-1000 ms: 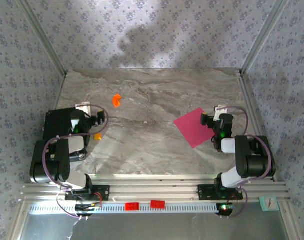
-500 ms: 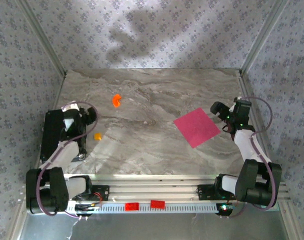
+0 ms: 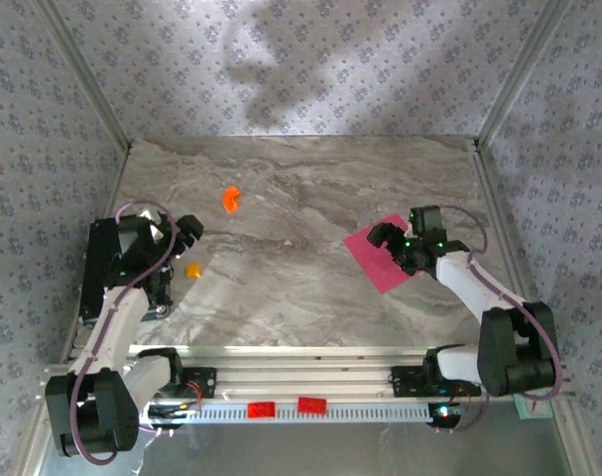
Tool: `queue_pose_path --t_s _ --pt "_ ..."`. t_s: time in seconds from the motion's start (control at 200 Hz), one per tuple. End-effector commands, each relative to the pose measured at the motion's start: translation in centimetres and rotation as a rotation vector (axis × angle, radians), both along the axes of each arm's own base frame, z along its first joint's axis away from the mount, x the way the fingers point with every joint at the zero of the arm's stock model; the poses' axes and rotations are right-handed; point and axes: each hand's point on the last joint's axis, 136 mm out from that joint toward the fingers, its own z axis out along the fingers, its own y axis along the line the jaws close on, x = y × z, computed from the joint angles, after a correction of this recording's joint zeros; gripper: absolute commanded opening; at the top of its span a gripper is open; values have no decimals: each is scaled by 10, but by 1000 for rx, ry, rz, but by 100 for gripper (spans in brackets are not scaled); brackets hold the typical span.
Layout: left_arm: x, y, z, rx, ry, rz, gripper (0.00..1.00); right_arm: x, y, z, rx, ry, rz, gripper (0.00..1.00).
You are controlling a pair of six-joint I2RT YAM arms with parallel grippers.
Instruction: Fold a paper plane with a square sheet of paper (pick it up from the middle)
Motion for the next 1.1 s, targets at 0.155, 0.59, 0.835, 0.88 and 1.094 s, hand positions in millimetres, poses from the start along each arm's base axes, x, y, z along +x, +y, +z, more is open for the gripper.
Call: queue_pose_path --t_s 0.155,0.59,0.835,0.88,1.094 --pt "-14 -37 10 -114 52 -207 100 17 10 -11 -10 39 -34 92" --pt "-13 -47 5 -165 112 -247 100 -16 22 -67 -113 227 175 94" --pt "1 -61 11 -125 165 -343 100 -58 78 -85 -209 245 519 94" --pt "1 -63 9 -115 176 -349 100 -67 88 -87 -241 247 591 94" --pt "-1 -68 -1 -104 190 -350 100 -95 129 -84 -341 203 862 94"
